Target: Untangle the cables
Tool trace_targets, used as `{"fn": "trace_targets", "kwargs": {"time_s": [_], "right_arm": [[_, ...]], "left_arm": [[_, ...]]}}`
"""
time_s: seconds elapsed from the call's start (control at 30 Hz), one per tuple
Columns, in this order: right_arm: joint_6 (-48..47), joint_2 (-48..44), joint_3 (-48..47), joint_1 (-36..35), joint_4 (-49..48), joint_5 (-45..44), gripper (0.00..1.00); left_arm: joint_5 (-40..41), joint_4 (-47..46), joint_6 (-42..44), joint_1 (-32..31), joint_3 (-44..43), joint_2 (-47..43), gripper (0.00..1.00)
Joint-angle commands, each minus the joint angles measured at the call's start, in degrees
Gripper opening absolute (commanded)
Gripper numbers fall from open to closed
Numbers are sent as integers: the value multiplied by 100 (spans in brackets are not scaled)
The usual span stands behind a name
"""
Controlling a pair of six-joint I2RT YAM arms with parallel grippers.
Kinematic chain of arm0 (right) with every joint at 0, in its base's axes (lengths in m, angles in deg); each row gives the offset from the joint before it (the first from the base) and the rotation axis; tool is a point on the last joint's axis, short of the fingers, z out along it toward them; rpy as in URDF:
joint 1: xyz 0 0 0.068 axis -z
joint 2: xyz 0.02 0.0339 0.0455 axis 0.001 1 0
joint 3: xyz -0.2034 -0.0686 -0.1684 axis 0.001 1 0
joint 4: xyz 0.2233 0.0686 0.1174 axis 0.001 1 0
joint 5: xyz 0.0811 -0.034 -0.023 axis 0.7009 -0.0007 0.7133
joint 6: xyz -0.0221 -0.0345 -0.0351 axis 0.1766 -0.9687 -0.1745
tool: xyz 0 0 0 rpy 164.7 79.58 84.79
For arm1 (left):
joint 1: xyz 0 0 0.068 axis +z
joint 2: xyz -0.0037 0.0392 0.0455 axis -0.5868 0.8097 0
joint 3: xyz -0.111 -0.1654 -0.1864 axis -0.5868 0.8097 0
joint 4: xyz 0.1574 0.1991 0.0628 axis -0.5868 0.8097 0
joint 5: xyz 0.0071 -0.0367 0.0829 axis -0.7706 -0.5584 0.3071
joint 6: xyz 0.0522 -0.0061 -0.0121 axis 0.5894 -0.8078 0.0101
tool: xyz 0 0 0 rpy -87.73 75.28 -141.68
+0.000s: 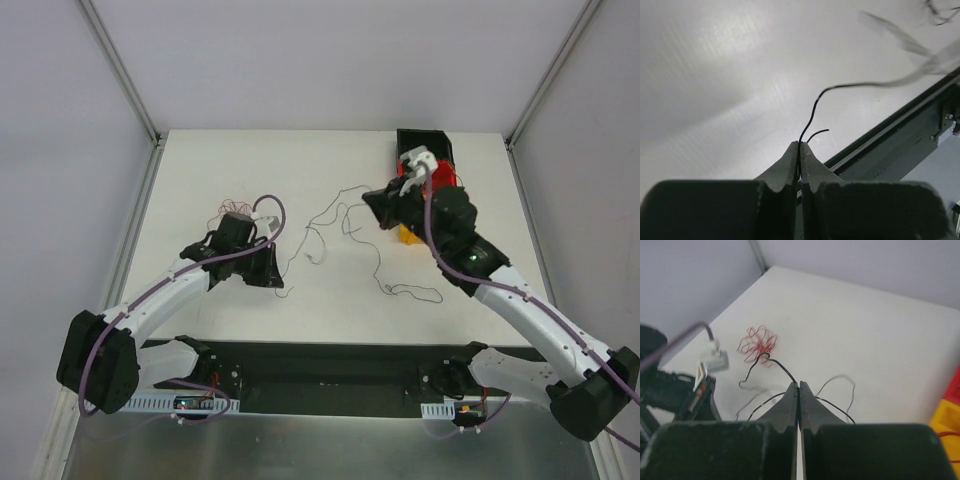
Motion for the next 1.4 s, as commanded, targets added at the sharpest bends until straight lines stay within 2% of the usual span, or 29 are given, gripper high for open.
{"fn": "trace_targets", "kwargs": {"time_s": [0.0, 0.17, 0.27, 0.47, 0.57, 0.67, 0.83, 0.87, 0.9, 0.97, 1.03, 1.13, 1.17, 1.2, 1.37], "right_arm": [[71, -145, -1153, 762, 800, -2, 0], [220, 267, -2244, 1448, 1337, 271, 0], [614, 443, -2561, 1922, 1373, 621, 0], [1793, 698, -2808, 2793, 741, 1650, 0], [1469, 830, -3028, 2768, 1083, 1352, 0], [1486, 831, -2739, 2733, 812, 1807, 0], [1320, 550, -2010, 2417, 477, 2257, 0], [1328, 480, -1887, 2338, 407, 2292, 0], [1337, 401, -1746, 2241, 337, 2301, 0], [1293, 295, -1587, 2074, 301, 2319, 0], [1249, 251, -1543, 1907, 301, 2415, 0], [1170, 216, -1560, 1714, 318, 2573, 0], [1179, 181, -1578, 1626, 371, 2574, 0], [1231, 137, -1560, 1582, 371, 2530, 0], [1503, 31, -1560, 1371, 266, 2416, 0]], "left_arm": [[198, -222, -244, 121, 369, 377, 0], [-251, -680, -587, 138, 599, 457, 0], [-295, -742, -657, 138, 634, 413, 0], [-392, -838, -754, 138, 757, 440, 0], [-427, -839, -763, 156, 783, 370, 0], [-742, -847, -728, 174, 714, 194, 0], [-1779, -882, -543, 174, 406, -96, 0], [-1885, -882, -543, 174, 327, -140, 4], [-1982, -874, -552, 174, 257, -184, 17], [-2053, -891, -517, 174, 142, -351, 33], [-2027, -926, -429, 174, 19, -597, 45], [-2009, -953, -315, 174, -218, -808, 57], [-1879, -970, -349, 174, -358, -869, 69], [-1843, -1014, -419, 165, -411, -879, 76], [-1808, -1813, -842, -203, -447, -554, 79]]}}
